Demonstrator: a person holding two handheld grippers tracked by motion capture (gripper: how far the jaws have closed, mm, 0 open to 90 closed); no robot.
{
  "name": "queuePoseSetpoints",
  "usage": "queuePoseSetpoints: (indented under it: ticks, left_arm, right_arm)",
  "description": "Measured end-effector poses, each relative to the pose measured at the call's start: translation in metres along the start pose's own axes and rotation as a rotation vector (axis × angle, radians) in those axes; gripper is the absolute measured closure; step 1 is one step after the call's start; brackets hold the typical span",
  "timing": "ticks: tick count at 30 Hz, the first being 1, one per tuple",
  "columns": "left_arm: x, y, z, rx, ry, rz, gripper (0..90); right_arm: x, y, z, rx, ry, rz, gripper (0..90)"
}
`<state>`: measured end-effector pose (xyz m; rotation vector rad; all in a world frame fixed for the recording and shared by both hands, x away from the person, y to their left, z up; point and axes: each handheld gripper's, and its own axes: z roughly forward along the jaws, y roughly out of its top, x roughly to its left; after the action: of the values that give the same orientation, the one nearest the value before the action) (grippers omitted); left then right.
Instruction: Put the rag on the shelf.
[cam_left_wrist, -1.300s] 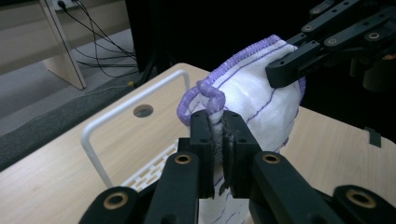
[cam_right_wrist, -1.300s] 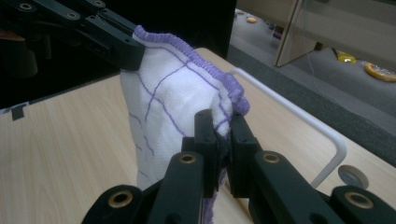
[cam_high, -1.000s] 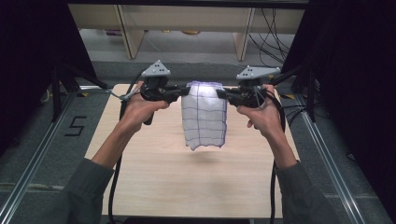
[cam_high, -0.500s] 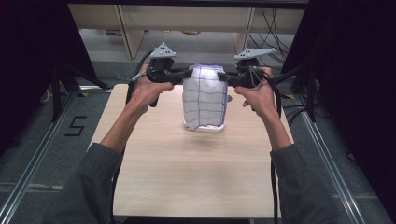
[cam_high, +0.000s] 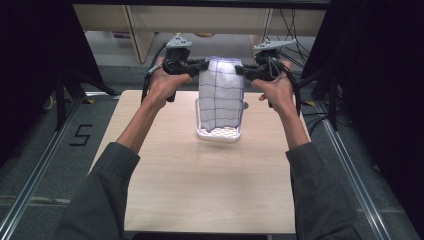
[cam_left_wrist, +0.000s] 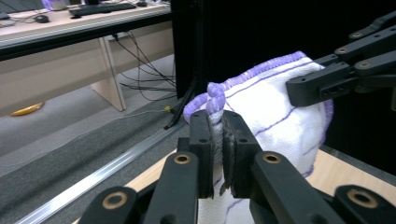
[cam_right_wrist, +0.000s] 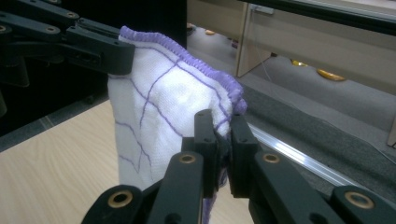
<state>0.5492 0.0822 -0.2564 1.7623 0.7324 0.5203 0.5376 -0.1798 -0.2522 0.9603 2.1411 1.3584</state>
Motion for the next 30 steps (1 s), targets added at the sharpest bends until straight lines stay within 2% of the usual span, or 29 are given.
queuePoseSetpoints:
  ticks: [2, 8, 12, 15, 16, 18, 21, 24, 30]
  left_arm:
    - [0.004, 0.001, 0.006, -0.025, 0.0, -0.02, 83.0]
    - [0.015, -0.005, 0.027, -0.021, 0.026, -0.048, 82.5]
    - [0.026, -0.014, 0.04, -0.023, 0.042, -0.086, 81.8]
    - [0.032, -0.021, 0.048, -0.013, 0.054, -0.102, 81.5]
    - [0.033, -0.022, 0.051, -0.005, 0.059, -0.104, 81.4]
    - [0.036, -0.026, 0.058, 0.001, 0.067, -0.116, 81.3]
    - [0.038, -0.032, 0.067, 0.017, 0.075, -0.126, 80.8]
    - [0.04, -0.04, 0.077, 0.037, 0.078, -0.139, 80.6]
    - [0.041, -0.057, 0.086, 0.094, 0.093, -0.155, 80.1]
  right_arm:
    - [-0.004, 0.001, 0.005, -0.002, -0.005, 0.003, 85.2]
    - [-0.015, 0.003, 0.022, 0.014, -0.036, 0.033, 85.2]
    - [-0.024, 0.0, 0.036, 0.021, -0.06, 0.066, 85.1]
    - [-0.029, -0.003, 0.047, 0.028, -0.066, 0.091, 85.1]
    - [-0.031, -0.004, 0.051, 0.037, -0.066, 0.075, 85.0]
    - [-0.033, -0.006, 0.058, 0.058, -0.09, 0.089, 85.0]
    - [-0.036, -0.01, 0.069, 0.088, -0.1, 0.105, 85.0]
    - [-0.039, -0.013, 0.076, 0.107, -0.117, 0.098, 84.8]
    - [-0.044, -0.023, 0.085, 0.175, -0.131, 0.144, 84.0]
